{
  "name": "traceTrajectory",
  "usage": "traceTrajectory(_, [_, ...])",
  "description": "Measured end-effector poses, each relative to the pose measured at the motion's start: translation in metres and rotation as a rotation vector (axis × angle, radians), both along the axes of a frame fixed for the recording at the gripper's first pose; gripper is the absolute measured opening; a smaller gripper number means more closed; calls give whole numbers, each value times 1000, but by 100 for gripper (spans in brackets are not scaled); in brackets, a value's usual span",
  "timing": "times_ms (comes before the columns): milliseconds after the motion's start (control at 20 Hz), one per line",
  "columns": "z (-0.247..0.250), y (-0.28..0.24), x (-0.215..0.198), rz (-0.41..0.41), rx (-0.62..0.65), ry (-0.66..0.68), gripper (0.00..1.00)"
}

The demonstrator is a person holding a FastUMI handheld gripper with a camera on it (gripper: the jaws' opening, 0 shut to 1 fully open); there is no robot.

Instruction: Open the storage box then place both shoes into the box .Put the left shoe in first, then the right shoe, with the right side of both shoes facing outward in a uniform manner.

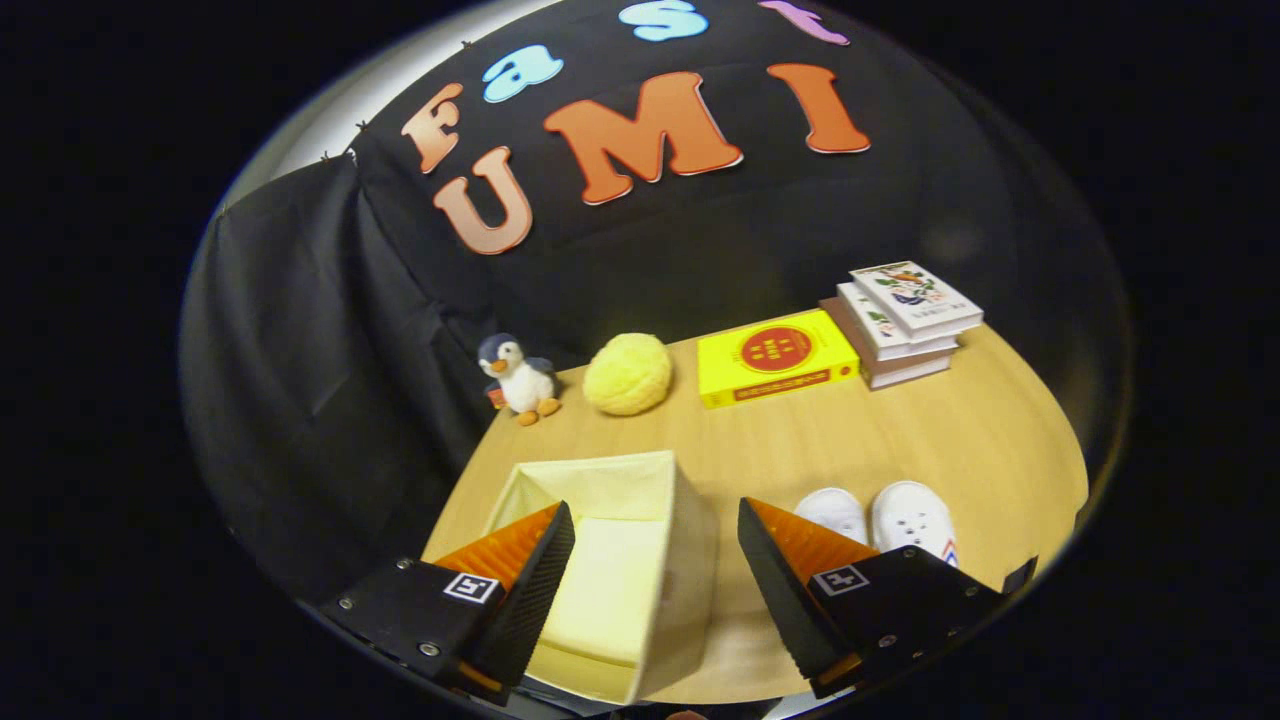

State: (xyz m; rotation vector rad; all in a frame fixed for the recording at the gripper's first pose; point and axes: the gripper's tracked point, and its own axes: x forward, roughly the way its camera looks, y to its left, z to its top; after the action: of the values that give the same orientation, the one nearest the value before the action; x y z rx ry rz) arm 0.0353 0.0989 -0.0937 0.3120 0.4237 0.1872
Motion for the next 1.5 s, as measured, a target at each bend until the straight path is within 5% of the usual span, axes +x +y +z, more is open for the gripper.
traceTrajectory(150, [-40,-56,-13,-101,-102,42,98])
traceTrajectory(350, [-90,-93,-26,-124,-255,119,98])
traceTrajectory(650, [-135,-97,-31,-23,-326,240,82])
traceTrajectory(1000, [-165,-96,-25,54,-332,346,51])
traceTrajectory(1500, [-188,-99,-15,122,-307,442,50])
